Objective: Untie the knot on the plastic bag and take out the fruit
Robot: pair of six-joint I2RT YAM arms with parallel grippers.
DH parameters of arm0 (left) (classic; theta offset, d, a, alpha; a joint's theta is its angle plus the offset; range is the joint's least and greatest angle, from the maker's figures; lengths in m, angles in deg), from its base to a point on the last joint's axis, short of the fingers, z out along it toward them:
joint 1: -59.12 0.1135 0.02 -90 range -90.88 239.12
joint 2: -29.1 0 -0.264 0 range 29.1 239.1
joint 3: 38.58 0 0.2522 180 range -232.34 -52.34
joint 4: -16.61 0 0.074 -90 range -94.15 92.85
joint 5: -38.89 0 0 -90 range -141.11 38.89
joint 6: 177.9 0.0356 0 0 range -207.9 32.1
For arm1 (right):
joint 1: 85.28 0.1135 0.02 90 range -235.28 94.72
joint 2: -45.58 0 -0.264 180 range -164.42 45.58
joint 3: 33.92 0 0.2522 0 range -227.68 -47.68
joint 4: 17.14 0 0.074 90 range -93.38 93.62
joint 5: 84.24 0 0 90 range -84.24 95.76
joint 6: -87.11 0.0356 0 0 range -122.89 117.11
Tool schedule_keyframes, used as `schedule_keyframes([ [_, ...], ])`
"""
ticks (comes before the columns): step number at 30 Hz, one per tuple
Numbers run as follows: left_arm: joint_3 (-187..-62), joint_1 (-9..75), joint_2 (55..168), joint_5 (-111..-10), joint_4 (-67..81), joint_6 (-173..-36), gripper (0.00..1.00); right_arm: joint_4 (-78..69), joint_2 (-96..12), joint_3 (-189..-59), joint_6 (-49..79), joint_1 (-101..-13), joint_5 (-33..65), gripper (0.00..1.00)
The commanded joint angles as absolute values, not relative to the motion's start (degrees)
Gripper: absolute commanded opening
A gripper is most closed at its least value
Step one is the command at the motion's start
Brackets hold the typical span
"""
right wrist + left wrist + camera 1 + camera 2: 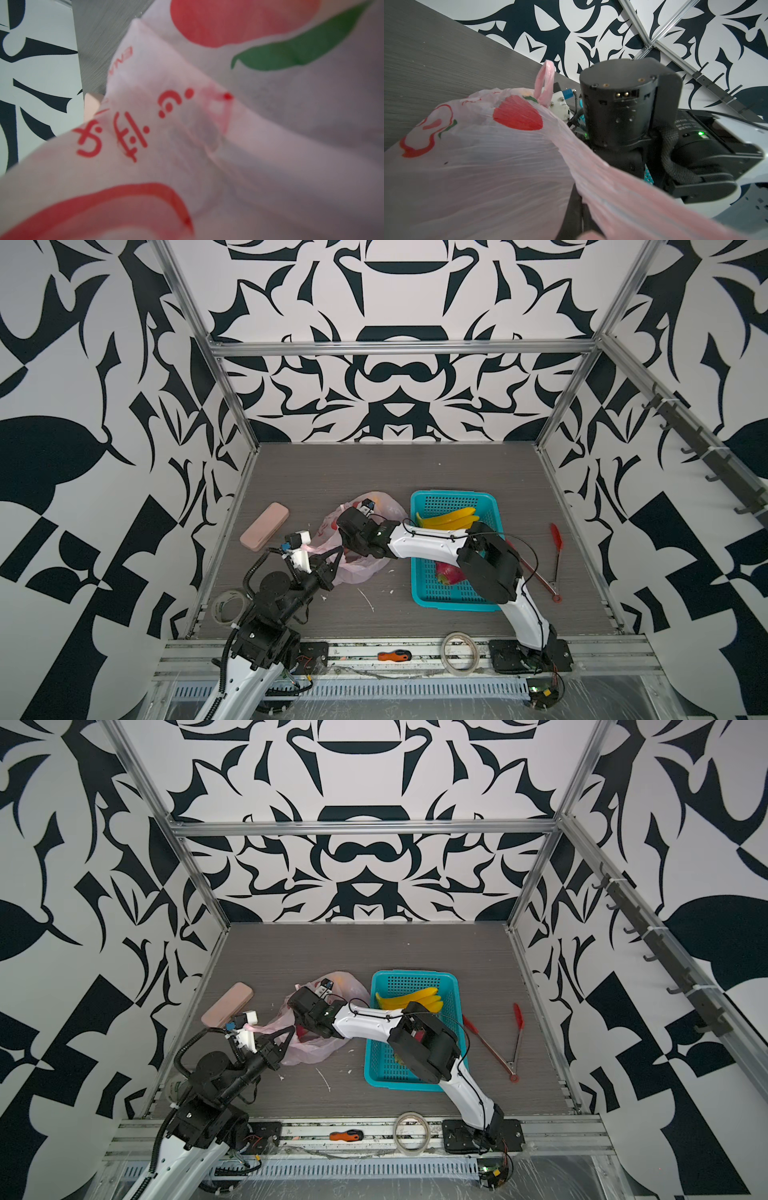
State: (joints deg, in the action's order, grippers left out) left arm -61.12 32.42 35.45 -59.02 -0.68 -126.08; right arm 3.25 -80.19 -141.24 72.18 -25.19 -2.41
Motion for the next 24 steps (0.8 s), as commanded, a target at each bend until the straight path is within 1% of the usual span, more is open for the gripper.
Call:
schedule_keyframes([
  [1, -59.86, 32.23, 32.98, -58.52, -2.69, -126.83, 0.00, 4.15, -80.08, -144.27, 73.54, -25.26, -3.56, 0.95],
  [4, -59.79, 32.23, 32.09, -58.60, -4.35, -127.04, 0.00, 6.32, -81.77, -146.48, 74.27, -25.28, -3.78, 0.95],
  [7, -60.20, 32.23, 30.77, -57.61, -7.58, -126.97, 0.00, 7.96, -83.06, -148.04, 75.03, -25.18, -4.20, 0.93],
  [10, -60.73, 32.23, 29.46, -54.60, -12.05, -126.92, 0.00, 7.95, -83.70, -148.05, 75.80, -25.08, -4.69, 0.90],
  [16, -61.50, 32.23, 29.56, -49.14, -16.74, -127.30, 0.00, 7.23, -82.65, -145.53, 76.89, -25.14, -7.33, 0.82],
  [24, -63.79, 32.23, 29.45, -44.50, -21.11, -126.52, 0.00, 5.03, -80.32, -142.06, 77.33, -25.30, -8.54, 0.80],
])
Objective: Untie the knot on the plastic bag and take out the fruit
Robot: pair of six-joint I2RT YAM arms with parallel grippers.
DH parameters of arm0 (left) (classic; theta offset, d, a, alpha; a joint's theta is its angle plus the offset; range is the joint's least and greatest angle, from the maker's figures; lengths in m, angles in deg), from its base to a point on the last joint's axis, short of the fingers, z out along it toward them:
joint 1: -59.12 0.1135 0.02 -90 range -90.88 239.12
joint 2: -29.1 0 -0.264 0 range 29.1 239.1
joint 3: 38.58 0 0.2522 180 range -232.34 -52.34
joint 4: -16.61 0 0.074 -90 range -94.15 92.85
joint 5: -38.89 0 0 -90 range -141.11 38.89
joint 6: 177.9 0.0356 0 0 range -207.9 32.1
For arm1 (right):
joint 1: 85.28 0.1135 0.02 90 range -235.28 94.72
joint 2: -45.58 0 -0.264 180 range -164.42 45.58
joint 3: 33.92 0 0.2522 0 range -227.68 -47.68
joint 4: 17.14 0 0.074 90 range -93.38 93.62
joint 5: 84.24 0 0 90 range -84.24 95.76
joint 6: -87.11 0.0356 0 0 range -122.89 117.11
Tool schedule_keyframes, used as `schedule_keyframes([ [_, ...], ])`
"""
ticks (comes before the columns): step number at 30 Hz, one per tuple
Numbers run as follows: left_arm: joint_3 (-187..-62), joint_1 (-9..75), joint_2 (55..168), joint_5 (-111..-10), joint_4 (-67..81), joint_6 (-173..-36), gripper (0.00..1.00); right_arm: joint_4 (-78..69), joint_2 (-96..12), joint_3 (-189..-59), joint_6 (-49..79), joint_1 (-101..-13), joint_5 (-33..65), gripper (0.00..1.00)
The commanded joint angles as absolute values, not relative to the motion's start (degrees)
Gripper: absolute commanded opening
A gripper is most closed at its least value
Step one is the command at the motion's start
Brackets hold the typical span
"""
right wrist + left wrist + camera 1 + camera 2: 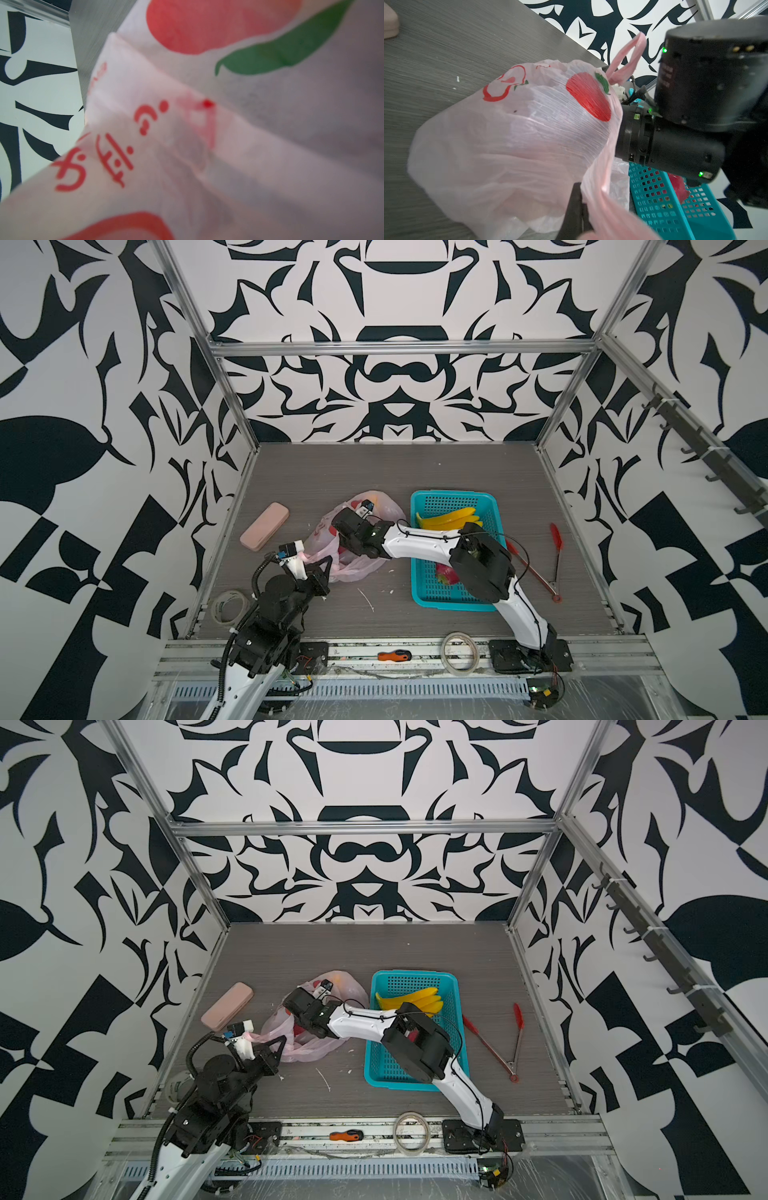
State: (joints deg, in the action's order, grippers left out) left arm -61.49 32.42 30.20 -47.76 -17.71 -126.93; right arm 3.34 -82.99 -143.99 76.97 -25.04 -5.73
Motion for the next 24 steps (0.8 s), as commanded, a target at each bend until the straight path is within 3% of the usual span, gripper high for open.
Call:
schedule_keyframes([
  [1, -63.94, 32.23, 29.45, -44.20, -21.31, -126.43, 0.00, 4.76, -80.04, -141.61, 77.44, -25.32, -8.62, 0.79],
  [7, -63.43, 32.23, 29.54, -44.25, -20.36, -126.48, 0.00, 3.79, -77.93, -139.68, 77.18, -25.43, -9.13, 0.80],
  [17, -62.37, 32.23, 31.34, -47.81, -15.70, -127.10, 0.00, 3.45, -78.86, -141.41, 77.52, -25.69, -6.76, 0.92],
  [24, -61.09, 32.23, 32.09, -48.65, -12.40, -127.24, 0.00, 4.17, -81.36, -142.67, 79.07, -25.70, -3.55, 0.91],
])
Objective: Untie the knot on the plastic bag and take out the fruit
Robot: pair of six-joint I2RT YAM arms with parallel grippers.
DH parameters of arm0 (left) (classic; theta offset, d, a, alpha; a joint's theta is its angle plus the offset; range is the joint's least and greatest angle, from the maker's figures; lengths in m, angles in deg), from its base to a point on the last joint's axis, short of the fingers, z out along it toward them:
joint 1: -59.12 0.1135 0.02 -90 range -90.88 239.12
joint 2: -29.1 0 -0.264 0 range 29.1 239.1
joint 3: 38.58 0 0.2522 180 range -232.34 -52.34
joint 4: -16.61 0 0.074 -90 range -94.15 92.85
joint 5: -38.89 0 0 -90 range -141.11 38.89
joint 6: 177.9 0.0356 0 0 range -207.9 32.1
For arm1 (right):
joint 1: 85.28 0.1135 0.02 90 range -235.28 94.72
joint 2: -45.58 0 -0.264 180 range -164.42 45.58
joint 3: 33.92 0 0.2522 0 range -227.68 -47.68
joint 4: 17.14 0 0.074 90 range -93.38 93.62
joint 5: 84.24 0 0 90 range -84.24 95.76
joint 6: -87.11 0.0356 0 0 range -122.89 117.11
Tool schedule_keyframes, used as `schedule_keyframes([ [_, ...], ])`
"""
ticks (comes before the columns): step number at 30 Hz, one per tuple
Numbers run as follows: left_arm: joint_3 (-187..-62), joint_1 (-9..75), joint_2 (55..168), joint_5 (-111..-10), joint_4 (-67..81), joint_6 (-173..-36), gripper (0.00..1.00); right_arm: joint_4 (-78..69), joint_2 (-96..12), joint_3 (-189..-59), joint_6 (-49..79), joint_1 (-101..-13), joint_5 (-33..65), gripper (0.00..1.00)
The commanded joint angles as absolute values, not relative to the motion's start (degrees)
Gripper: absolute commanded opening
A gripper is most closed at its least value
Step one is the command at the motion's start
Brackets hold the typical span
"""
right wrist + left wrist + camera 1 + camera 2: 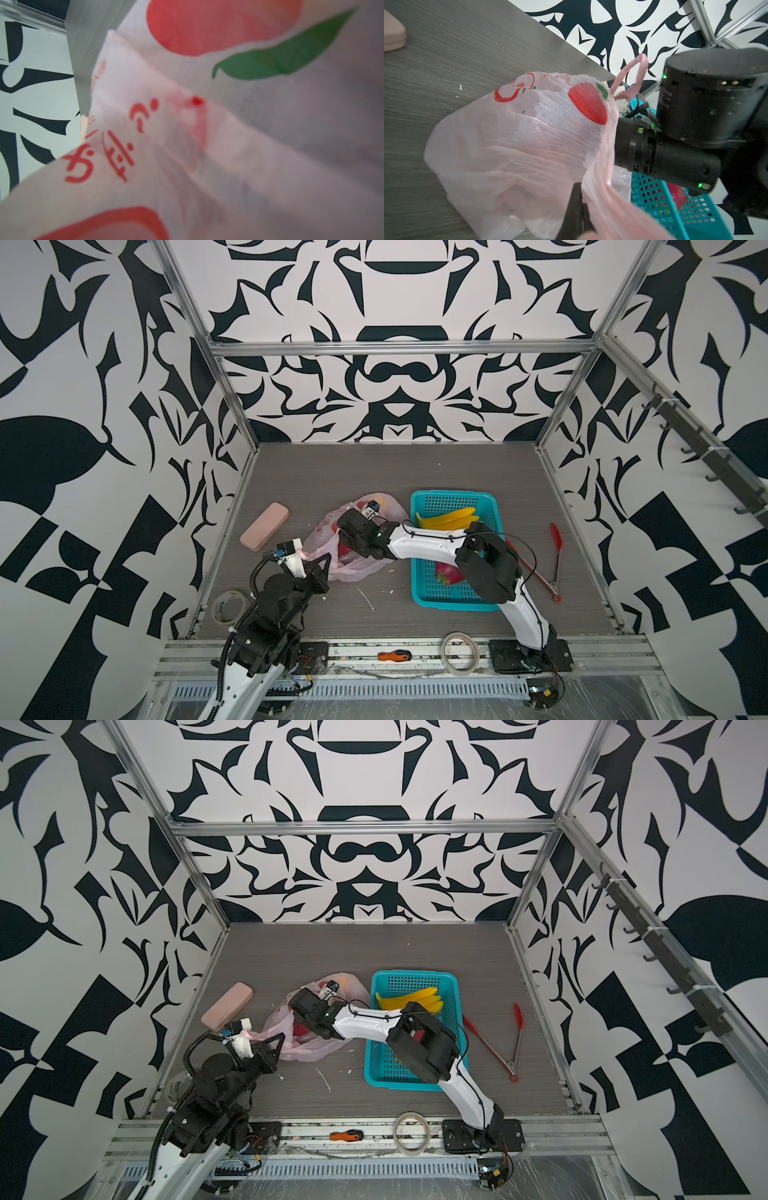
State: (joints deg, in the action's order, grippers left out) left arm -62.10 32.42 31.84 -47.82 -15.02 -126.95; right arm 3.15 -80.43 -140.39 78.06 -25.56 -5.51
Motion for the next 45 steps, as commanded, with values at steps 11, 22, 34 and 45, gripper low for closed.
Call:
schedule_keyframes([
  [11, -60.43, 32.23, 32.35, -46.95, -9.52, -126.26, 0.00, 3.74, -80.08, -142.62, 77.70, -25.78, -3.26, 0.56],
  [22, -58.85, 32.23, 35.39, -43.67, -3.11, -126.13, 0.00, 5.60, -73.30, -139.53, 71.80, -26.13, -3.55, 0.16],
  [34, -60.81, 32.23, 41.91, -44.36, 1.99, -125.20, 0.00, 1.96, -67.27, -132.44, 68.73, -27.37, -0.93, 0.03],
  [45, -63.13, 32.23, 42.12, -43.82, -0.15, -123.77, 0.00, 2.25, -60.98, -126.50, 63.82, -30.12, -0.44, 0.02],
])
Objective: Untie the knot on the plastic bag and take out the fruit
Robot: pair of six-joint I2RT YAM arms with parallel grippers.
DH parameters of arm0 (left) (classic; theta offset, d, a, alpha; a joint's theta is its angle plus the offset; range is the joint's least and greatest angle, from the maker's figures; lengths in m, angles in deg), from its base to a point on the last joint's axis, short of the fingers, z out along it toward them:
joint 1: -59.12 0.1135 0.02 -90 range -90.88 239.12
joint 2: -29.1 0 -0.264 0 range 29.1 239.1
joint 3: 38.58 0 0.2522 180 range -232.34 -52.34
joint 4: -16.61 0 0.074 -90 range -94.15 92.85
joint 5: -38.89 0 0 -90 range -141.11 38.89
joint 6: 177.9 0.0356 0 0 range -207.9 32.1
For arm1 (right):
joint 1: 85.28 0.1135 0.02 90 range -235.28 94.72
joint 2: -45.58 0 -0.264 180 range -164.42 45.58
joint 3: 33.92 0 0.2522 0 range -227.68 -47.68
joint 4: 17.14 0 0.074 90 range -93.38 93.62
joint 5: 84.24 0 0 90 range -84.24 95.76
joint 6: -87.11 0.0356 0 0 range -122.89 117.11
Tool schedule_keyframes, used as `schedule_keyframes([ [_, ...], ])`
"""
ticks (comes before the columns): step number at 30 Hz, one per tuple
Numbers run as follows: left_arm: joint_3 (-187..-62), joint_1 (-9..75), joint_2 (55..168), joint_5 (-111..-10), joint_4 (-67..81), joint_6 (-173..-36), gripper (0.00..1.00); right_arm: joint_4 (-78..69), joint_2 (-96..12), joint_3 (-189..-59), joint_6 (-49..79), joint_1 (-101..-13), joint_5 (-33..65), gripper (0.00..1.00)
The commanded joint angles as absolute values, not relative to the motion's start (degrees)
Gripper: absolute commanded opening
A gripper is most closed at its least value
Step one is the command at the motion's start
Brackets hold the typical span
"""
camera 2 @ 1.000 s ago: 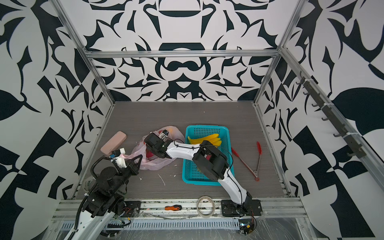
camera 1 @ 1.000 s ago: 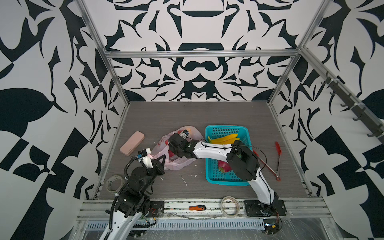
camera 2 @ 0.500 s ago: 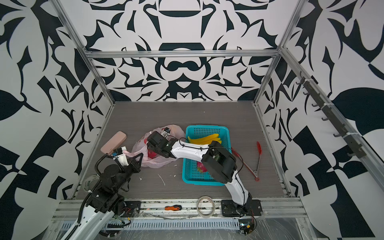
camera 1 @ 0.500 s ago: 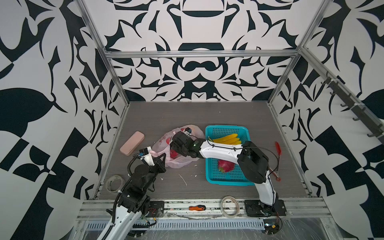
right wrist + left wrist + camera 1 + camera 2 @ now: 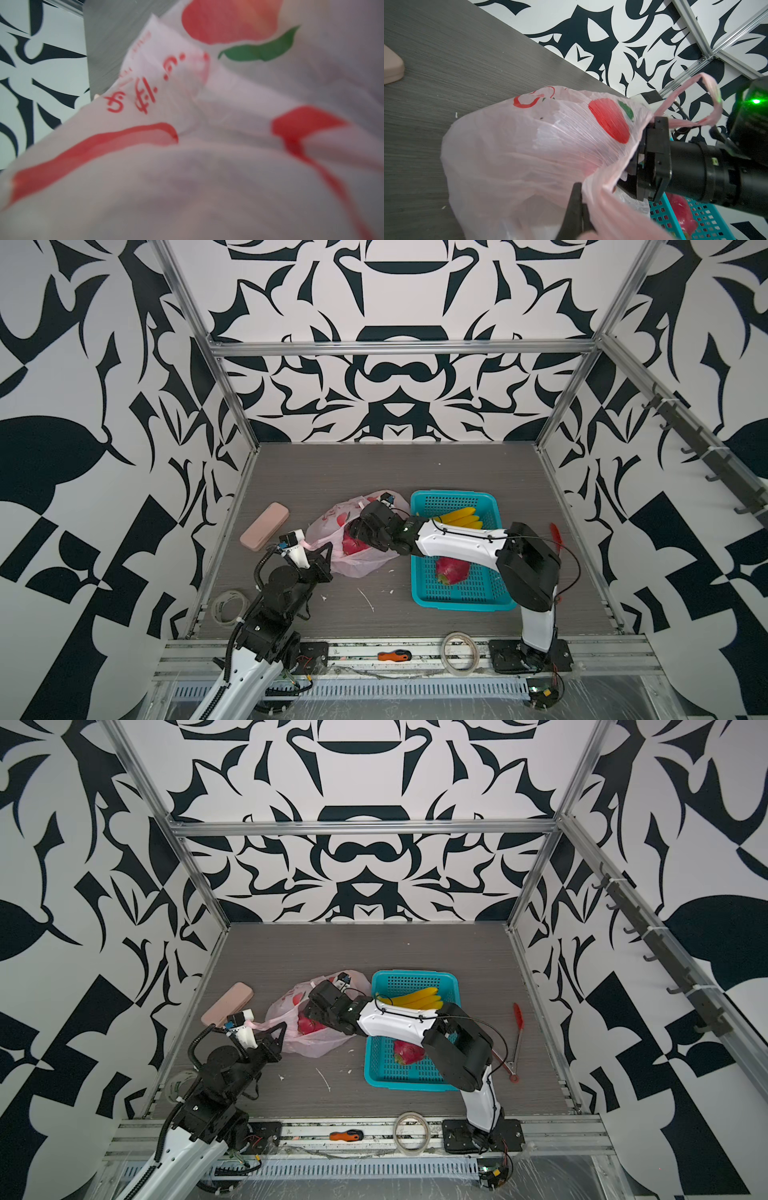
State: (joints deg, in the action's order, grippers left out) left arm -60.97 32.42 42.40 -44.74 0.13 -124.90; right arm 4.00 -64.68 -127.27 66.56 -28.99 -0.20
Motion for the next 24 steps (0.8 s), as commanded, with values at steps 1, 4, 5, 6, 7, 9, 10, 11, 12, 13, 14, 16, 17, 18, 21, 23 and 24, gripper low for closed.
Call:
schedule_keyframes([
  [1, -63.37, 32.23, 42.16, -43.82, -0.67, -123.73, 0.00, 2.25, -60.54, -126.13, 63.29, -30.47, -0.28, 0.01],
  [4, -63.42, 32.23, 41.93, -43.92, -1.28, -123.76, 0.00, 1.37, -59.57, -125.08, 62.55, -31.87, 1.25, 0.01],
  [5, -63.34, 32.23, 41.98, -44.07, -1.37, -123.77, 0.00, 0.87, -59.30, -124.71, 62.27, -32.22, 1.72, 0.01],
  [6, -63.34, 32.23, 41.93, -44.19, -1.45, -123.85, 0.00, 0.71, -58.98, -124.57, 62.00, -32.52, 2.10, 0.01],
  [7, -63.33, 32.23, 42.02, -44.17, -1.67, -123.94, 0.00, 0.37, -58.71, -124.31, 61.87, -32.84, 2.51, 0.01],
  [9, -63.33, 32.23, 42.35, -44.17, -1.68, -124.03, 0.00, -0.62, -58.31, -124.01, 61.47, -33.38, 3.72, 0.01],
  [10, -63.25, 32.23, 42.67, -44.10, -1.36, -124.03, 0.00, -0.70, -58.14, -123.99, 61.29, -33.57, 4.43, 0.01],
  [11, -63.09, 32.23, 43.00, -44.09, -0.85, -124.03, 0.00, -0.80, -57.98, -123.99, 61.00, -33.77, 4.95, 0.01],
  [12, -62.91, 32.23, 43.56, -44.09, -0.10, -124.11, 0.00, -0.91, -57.81, -123.98, 60.75, -33.91, 5.64, 0.01],
  [13, -62.76, 32.23, 44.13, -44.17, 0.68, -124.20, 0.00, -1.09, -57.63, -123.89, 60.54, -34.04, 6.35, 0.00],
  [14, -62.65, 32.24, 44.73, -44.35, 1.37, -124.34, 0.00, -1.39, -57.48, -123.75, 60.52, -34.13, 7.07, 0.00],
  [16, -62.38, 32.23, 46.36, -44.91, 3.15, -124.69, 0.00, -2.00, -57.10, -123.45, 60.40, -34.22, 8.13, 0.00],
  [17, -62.30, 32.23, 47.14, -45.11, 4.01, -124.86, 0.00, -2.17, -56.91, -123.44, 60.40, -34.21, 8.42, 0.00],
  [18, -62.12, 32.23, 48.11, -45.50, 4.92, -124.99, 0.00, -2.55, -56.66, -123.19, 60.53, -34.26, 8.61, 0.00],
  [21, -61.80, 32.23, 51.01, -46.59, 7.58, -125.68, 0.00, -3.71, -55.87, -122.57, 60.84, -34.22, 8.83, 0.00],
  [23, -61.53, 32.23, 52.71, -46.90, 9.70, -126.07, 0.00, -3.99, -55.37, -122.44, 61.07, -34.25, 8.83, 0.00],
  [24, -61.40, 32.23, 53.52, -46.98, 10.90, -126.13, 0.00, -4.28, -55.17, -122.40, 61.27, -34.23, 8.96, 0.00],
])
